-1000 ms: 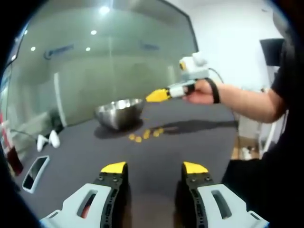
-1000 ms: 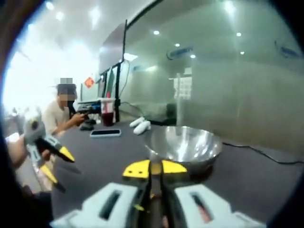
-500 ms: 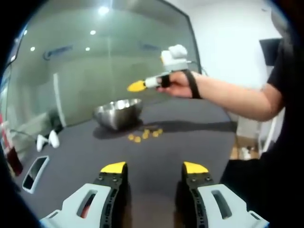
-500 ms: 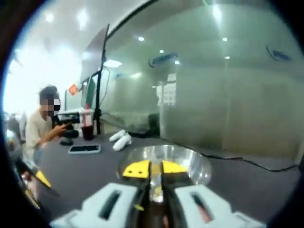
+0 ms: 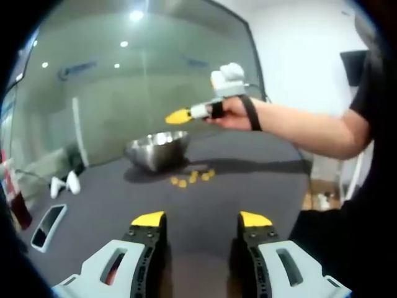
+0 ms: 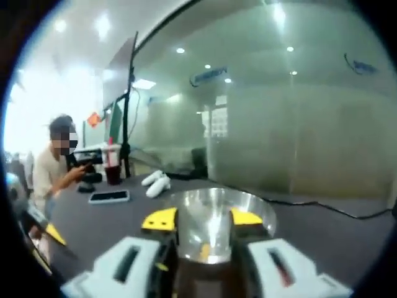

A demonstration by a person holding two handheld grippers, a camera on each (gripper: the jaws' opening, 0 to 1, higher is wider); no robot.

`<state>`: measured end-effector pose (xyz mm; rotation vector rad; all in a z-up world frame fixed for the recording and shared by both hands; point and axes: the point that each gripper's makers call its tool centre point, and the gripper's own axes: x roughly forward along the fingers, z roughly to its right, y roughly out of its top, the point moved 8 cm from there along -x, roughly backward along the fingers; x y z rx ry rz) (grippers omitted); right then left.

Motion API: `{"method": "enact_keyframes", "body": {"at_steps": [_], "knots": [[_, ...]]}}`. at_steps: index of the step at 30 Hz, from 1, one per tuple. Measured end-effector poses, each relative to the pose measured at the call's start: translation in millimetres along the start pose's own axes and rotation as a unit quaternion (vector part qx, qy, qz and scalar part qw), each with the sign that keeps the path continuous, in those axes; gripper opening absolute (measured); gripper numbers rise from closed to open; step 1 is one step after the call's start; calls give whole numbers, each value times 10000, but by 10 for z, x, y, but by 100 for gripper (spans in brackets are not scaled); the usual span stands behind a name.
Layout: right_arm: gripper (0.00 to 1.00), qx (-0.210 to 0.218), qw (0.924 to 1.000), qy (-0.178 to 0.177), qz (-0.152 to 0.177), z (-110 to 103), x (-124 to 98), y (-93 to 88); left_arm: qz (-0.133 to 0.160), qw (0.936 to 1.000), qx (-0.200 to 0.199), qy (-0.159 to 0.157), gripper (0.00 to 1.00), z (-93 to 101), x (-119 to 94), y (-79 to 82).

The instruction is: Pick up the QQ candy scattered on the table and place it into the stainless steel bowl on the table

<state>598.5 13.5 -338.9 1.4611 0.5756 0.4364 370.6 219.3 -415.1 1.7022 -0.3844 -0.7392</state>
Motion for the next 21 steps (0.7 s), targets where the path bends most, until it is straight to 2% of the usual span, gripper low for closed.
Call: {"method": "enact_keyframes", "body": {"at_steps": [4,5,6,7,8,10,11,14,16,21], "knots": [[31,37,10000,29,2,27,-83,-17,8,10000,26,-47,47,24,2,6],[31,125,9997,188,12,-37,-151,-33,4,10000,24,-49,47,25,2,2],[31,494,9976,482,28,-90,-193,-53,-1,10000,30,-48,47,22,1,-2],[31,683,9946,787,7,-105,-216,-80,13,10000,37,-60,47,24,0,-2],[31,576,9944,884,-43,-127,-272,-115,39,10000,33,-82,47,28,-1,0],[31,115,9966,810,-31,-153,-412,-181,58,9999,29,-103,47,34,7,-2],[31,80,9964,841,-71,-195,-475,-218,40,9999,39,-98,47,36,18,-7],[31,214,9958,884,-127,-179,-657,-330,37,9999,46,-109,47,41,38,-8],[31,503,9939,970,-166,-142,-792,-408,97,9998,45,-145,48,56,40,9],[30,407,9959,801,-141,-104,-1031,-475,172,9998,25,-100,48,49,47,8]]}}
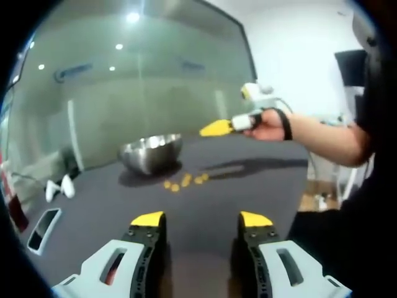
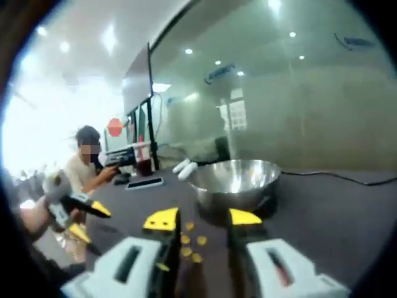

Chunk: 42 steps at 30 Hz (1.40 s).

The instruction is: Pick up the QQ candy scattered on the table and place it into the stainless steel bowl on the table

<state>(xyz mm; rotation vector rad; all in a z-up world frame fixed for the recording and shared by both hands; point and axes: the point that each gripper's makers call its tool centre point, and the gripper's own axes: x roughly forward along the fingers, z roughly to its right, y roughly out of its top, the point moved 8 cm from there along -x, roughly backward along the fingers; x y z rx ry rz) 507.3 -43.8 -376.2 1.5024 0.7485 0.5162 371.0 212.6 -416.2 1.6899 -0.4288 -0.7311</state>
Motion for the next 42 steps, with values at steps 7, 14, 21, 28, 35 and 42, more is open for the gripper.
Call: {"method": "enact_keyframes", "body": {"at_steps": [7,14,21,28,35,42], "knots": [[30,-511,9986,91,-93,-140,-226,-73,184,9995,-142,204,47,-90,-42,38],[30,-786,9954,318,-455,-199,-244,-303,112,9996,-113,236,47,-88,-64,2],[29,-701,9957,299,-530,-192,-235,-381,113,9995,-129,278,47,-87,-72,-11],[29,-749,9943,332,-679,-228,-182,-432,96,9996,-88,251,47,-71,-50,0],[29,-753,9927,394,-859,-255,-63,-513,100,9996,-85,251,47,-67,-46,5],[29,-811,9890,603,-1076,-281,164,-607,69,9996,-81,253,47,-67,-55,9]]}}
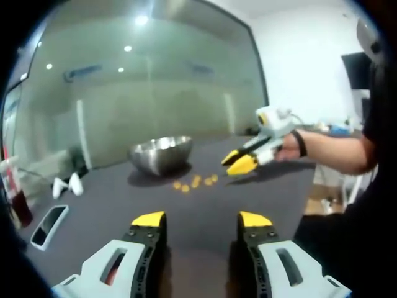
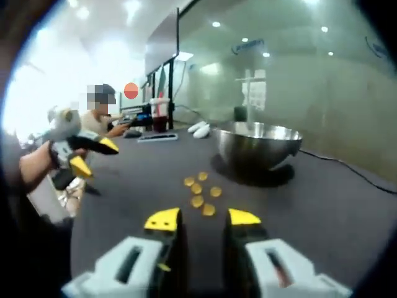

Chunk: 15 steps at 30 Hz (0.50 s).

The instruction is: Pick up the QQ candy scattered on the table and place it into the stainless steel bowl on the table

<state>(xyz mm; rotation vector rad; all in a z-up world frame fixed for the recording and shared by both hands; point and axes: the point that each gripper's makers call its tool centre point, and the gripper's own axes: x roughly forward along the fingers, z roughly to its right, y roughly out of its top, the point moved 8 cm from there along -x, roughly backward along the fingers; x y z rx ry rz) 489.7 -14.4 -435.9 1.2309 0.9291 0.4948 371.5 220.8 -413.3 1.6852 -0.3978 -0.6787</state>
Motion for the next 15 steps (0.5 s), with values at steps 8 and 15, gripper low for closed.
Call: {"method": "enact_keyframes", "body": {"at_steps": [8,15], "knots": [[29,-21,9998,134,-146,25,177,-4,-26,10000,-5,5,47,-5,-10,-2],[28,69,9997,115,-215,73,241,-42,-7,10000,-26,1,47,-7,-23,-8]]}}
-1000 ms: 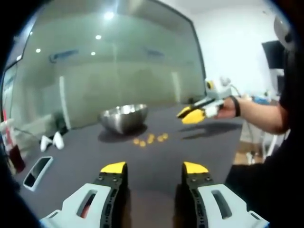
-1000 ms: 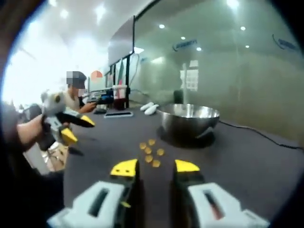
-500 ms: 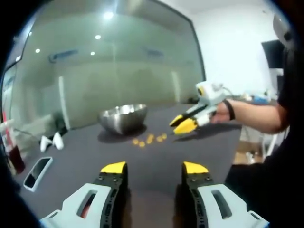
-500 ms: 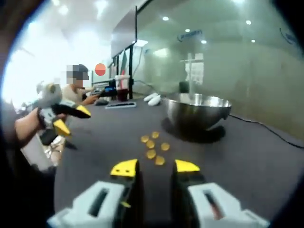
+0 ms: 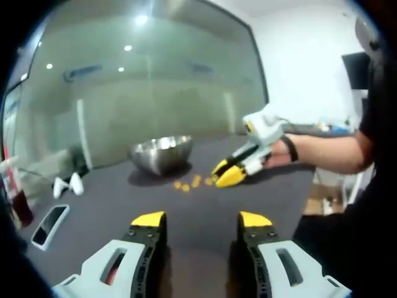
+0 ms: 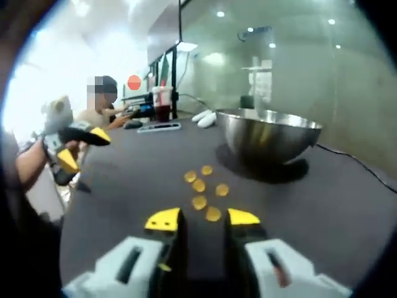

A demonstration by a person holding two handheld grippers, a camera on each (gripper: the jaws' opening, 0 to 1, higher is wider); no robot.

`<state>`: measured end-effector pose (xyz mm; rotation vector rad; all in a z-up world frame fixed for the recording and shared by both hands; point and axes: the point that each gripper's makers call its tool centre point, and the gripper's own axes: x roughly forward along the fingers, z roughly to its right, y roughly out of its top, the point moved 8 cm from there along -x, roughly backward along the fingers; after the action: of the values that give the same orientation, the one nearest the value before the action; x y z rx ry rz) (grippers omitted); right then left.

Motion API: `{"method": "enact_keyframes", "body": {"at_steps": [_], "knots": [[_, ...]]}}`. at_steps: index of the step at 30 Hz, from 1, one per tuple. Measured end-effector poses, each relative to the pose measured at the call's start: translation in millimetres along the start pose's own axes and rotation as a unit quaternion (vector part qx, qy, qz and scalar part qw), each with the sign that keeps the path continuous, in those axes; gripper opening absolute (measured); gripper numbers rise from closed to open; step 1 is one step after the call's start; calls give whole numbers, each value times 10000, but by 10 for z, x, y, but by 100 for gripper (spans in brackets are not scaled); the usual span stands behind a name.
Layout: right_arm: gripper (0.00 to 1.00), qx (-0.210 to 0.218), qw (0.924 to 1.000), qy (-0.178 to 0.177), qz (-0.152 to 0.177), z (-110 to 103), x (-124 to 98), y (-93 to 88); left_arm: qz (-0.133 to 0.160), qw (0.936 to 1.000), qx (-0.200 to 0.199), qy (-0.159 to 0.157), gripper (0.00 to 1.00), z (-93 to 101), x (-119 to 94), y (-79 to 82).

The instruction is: Pick up the QQ candy scattered on the table and place it into the stainless steel bowl on the table

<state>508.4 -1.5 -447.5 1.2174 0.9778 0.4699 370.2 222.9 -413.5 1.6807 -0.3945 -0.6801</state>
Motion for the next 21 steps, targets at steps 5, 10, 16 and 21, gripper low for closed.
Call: {"method": "enact_keyframes", "body": {"at_steps": [5,10,16,21], "knots": [[27,78,10000,-28,1,11,27,-8,-23,10000,16,-14,47,-6,25,-4],[14,182,9998,-80,44,34,28,-12,-38,10000,18,-24,47,-4,37,-21],[10,111,9999,-85,74,29,26,-23,-70,10000,-11,-14,47,-4,31,-51],[10,75,9999,-104,74,14,23,-20,-61,10000,-7,-13,47,-3,29,-41]]}}
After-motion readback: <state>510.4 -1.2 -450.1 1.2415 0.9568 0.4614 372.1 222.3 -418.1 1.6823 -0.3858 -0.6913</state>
